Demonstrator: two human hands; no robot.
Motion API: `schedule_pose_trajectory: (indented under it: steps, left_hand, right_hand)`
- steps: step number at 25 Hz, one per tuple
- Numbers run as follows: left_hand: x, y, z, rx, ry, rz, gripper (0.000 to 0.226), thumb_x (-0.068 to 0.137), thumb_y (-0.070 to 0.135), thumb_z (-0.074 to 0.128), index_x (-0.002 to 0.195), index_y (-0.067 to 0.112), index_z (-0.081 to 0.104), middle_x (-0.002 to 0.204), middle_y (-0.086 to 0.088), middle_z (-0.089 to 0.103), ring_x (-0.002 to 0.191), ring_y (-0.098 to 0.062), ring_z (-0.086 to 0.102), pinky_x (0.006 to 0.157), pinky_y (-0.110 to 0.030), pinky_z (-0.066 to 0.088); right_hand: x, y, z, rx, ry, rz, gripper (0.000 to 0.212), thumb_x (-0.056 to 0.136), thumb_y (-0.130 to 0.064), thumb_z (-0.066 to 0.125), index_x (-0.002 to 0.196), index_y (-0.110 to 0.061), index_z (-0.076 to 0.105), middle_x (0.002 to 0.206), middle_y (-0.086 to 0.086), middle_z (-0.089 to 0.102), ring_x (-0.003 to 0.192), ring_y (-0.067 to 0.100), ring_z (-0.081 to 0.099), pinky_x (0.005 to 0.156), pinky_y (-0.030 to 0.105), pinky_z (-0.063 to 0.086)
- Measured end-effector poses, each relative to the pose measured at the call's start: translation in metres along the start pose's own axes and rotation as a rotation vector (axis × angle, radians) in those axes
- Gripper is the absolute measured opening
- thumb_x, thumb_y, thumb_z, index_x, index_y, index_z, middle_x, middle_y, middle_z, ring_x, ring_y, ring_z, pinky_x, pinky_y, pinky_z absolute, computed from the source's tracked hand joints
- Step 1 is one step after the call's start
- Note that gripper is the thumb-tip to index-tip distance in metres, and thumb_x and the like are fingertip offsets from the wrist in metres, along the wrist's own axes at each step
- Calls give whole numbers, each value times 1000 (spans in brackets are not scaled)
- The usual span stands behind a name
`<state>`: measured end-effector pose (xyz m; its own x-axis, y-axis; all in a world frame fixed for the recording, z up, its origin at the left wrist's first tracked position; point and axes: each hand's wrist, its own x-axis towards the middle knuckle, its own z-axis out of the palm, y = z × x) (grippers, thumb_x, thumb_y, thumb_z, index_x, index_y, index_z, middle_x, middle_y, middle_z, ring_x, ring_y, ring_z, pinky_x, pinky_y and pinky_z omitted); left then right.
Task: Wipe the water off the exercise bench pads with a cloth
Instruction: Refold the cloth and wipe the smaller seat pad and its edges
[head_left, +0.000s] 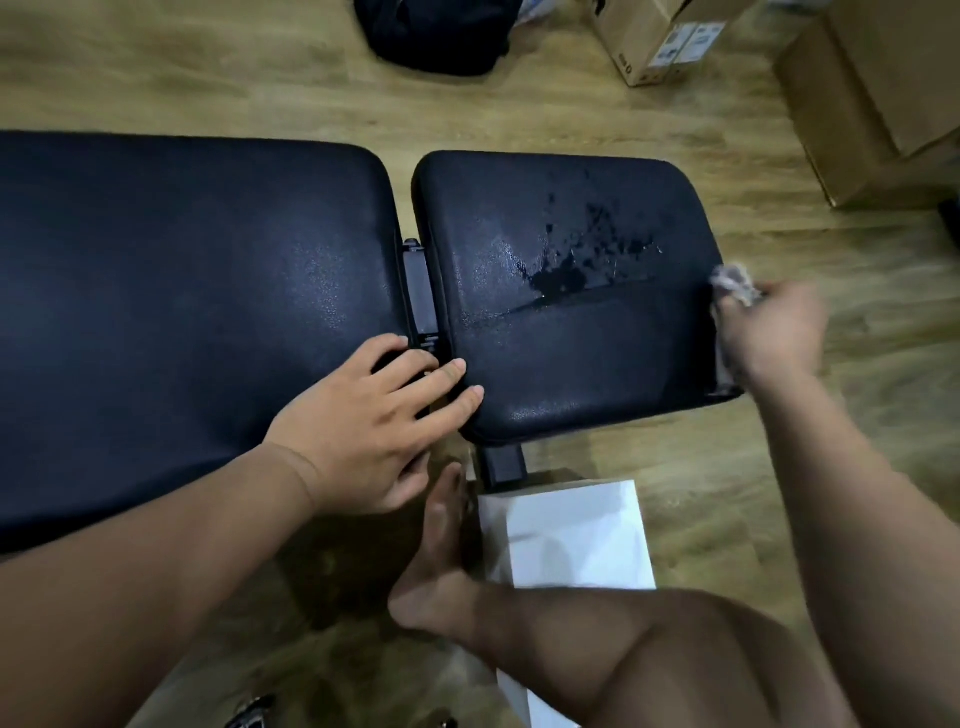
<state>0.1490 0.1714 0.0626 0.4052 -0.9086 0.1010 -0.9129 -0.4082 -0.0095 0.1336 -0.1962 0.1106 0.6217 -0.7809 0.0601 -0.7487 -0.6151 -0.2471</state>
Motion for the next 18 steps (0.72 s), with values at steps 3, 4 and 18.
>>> schedule_pose_trajectory:
  steps: [3,4,18]
  left_hand:
    - [0,0,0,-13,2,0,65,80,41,55,139,13,52,138,-17,55,115,-38,56,103,-55,37]
    - [0,0,0,-11,1,-3,66,79,42,55,138,13,52,137,-17,56,115,-38,56,103,-55,37]
    - [0,0,2,-29,26,1,66,77,38,57,138,13,52,137,-17,56,113,-37,57,102,-54,38]
  right_hand:
    - [-19,-27,-2,95,-24,14,33,79,-37,56,89,-8,70,80,17,70,77,38,67,67,38,52]
    - [-45,-49,4,113,-36,-87,30,78,-34,56,88,-11,71,78,16,70,75,37,67,66,38,52]
    - [1,-20,-1,55,61,109,42,72,-41,51,93,-9,69,85,17,70,83,38,67,76,44,56]
